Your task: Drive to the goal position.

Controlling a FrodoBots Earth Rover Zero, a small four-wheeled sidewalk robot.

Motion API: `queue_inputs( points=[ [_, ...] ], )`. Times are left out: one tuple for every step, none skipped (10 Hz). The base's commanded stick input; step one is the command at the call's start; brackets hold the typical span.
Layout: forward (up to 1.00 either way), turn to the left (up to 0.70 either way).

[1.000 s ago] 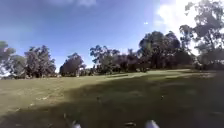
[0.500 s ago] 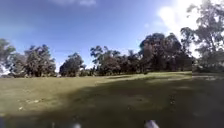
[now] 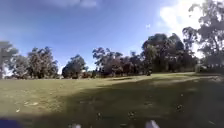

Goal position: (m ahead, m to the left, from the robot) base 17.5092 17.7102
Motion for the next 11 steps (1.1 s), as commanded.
queue_inputs(
  points=[
    [0.7, 0.33],
    [0.7, 0.35],
    [0.7, 0.35],
    [0.7, 0.33],
    [0.7, 0.29],
    [0.7, 0.13],
    [0.7, 0.02],
    [0.7, 0.02],
    [0.7, 0.02],
    [0.7, 0.02],
    [0.7, 0.02]
  ],
)
